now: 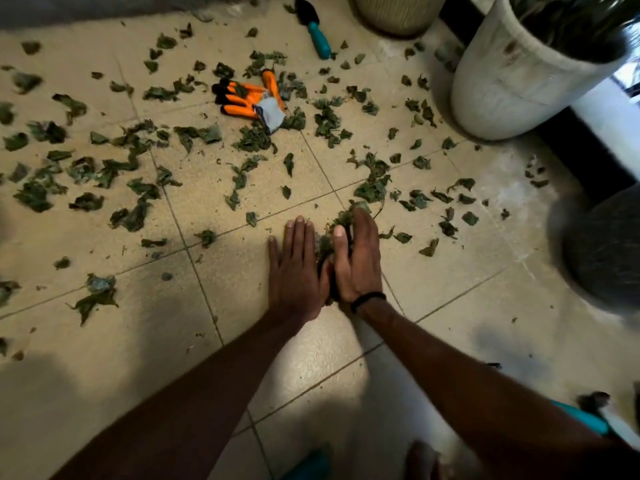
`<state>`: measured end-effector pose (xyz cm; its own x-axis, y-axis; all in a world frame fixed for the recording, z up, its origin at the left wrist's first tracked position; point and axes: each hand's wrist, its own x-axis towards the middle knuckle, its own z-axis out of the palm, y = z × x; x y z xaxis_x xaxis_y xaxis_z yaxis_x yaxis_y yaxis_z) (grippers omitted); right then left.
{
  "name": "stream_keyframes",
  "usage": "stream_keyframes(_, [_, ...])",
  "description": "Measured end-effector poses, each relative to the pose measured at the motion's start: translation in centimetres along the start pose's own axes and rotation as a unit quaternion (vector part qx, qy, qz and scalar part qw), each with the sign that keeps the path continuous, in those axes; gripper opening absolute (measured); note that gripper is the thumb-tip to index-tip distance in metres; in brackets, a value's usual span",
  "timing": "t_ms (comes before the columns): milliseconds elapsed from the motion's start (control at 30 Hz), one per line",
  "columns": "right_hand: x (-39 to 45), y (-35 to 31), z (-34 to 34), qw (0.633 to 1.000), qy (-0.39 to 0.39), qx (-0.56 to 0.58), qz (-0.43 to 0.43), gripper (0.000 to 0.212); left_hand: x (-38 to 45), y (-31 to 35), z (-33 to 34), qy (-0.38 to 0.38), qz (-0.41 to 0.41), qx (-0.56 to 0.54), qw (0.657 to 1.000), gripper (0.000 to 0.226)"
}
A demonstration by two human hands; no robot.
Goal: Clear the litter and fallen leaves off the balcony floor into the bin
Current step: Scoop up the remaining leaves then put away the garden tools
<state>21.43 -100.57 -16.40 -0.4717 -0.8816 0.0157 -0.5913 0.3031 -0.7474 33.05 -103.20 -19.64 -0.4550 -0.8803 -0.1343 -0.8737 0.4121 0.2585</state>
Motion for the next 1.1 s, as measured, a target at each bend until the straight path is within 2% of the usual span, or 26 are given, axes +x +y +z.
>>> stream_keyframes(100, [5.7, 1.2, -6.5, 0.976, -0.102, -0.163, -0.1, 0.067, 1.7, 0.6, -0.8, 0.041, 0.002, -0.122, 0.992, 0.076])
stream_keyframes(133, [7.6, 1.5, -9.3, 0.949, -0.155, -0.23, -0.147, 0.07, 2.0, 0.8, -0.8, 0.05, 0.011, -0.15, 0.987, 0.076])
stream_keyframes(233, [11.6, 3.1, -17.0, 0.833, -0.285, -0.386, -0.276, 0.065, 2.9, 1.4, -0.4, 0.068, 0.029, -0.172, 0.982, 0.078])
stream_keyframes(267, [12.1, 3.8, -19.1, 0.806, -0.305, -0.412, -0.296, 0.065, 3.2, 1.9, -0.2, 0.074, 0.031, -0.171, 0.982, 0.079])
stream_keyframes(300, [12.4, 4.9, -21.0, 0.799, -0.314, -0.421, -0.292, 0.067, 3.4, 2.8, 0.1, 0.079, 0.032, -0.17, 0.982, 0.081])
stream_keyframes(333, [12.7, 6.1, -22.4, 0.809, -0.308, -0.419, -0.273, 0.07, 3.6, 3.7, 0.4, 0.079, 0.032, -0.171, 0.982, 0.082])
stream_keyframes(400, [12.9, 9.1, -24.1, 0.864, -0.261, -0.383, -0.199, 0.073, 4.1, 5.6, 0.9, 0.079, 0.025, -0.171, 0.982, 0.083])
stream_keyframes(467, [13.9, 13.6, -25.6, 0.928, -0.157, -0.331, -0.069, 0.072, 4.7, 7.0, 1.5, 0.092, 0.017, -0.161, 0.983, 0.081])
stream_keyframes(500, [14.6, 16.1, -26.4, 0.947, -0.089, -0.307, 0.017, 0.079, 5.0, 7.4, 1.8, 0.1, 0.018, -0.152, 0.983, 0.08])
stream_keyframes(567, [16.1, 20.3, -27.6, 0.955, 0.038, -0.261, 0.136, 0.108, 5.5, 7.7, 2.1, 0.11, 0.023, -0.139, 0.984, 0.079])
stream_keyframes(600, [17.0, 22.1, -28.1, 0.953, 0.067, -0.241, 0.17, 0.11, 5.7, 7.6, 2.4, 0.11, 0.021, -0.134, 0.985, 0.079])
stream_keyframes(633, [18.1, 23.7, -28.5, 0.948, 0.076, -0.233, 0.204, 0.098, 5.9, 7.6, 2.6, 0.107, 0.017, -0.131, 0.986, 0.078])
stream_keyframes(667, [19.4, 25.1, -28.8, 0.943, 0.068, -0.24, 0.219, 0.084, 6.0, 7.6, 2.7, 0.105, 0.01, -0.129, 0.986, 0.079])
stream_keyframes(700, [20.7, 26.4, -29.0, 0.942, 0.06, -0.245, 0.223, 0.08, 6.0, 7.6, 2.7, 0.103, 0.005, -0.132, 0.986, 0.079])
stream_keyframes(767, [23.3, 28.9, -29.3, 0.936, 0.059, -0.268, 0.222, 0.095, 6.3, 7.8, 2.6, 0.092, 0.004, -0.151, 0.984, 0.079])
stream_keyframes(833, [26.0, 31.0, -29.2, 0.935, 0.056, -0.279, 0.211, 0.099, 6.7, 7.5, 2.1, 0.076, 0.008, -0.171, 0.982, 0.078])
stream_keyframes(933, [27.8, 29.7, -29.3, 0.943, 0.026, -0.273, 0.189, 0.102, 6.7, 6.8, 1.1, 0.053, 0.01, -0.182, 0.982, 0.076])
stream_keyframes(1033, [28.9, 29.6, -29.5, 0.939, 0.023, -0.289, 0.184, 0.112, 6.5, 6.3, 0.1, 0.037, 0.013, -0.158, 0.987, 0.074])
stream_keyframes(1100, [28.9, 29.2, -29.0, 0.94, 0.028, -0.302, 0.159, 0.11, 6.2, 5.9, 0.0, 0.033, 0.025, -0.142, 0.989, 0.079])
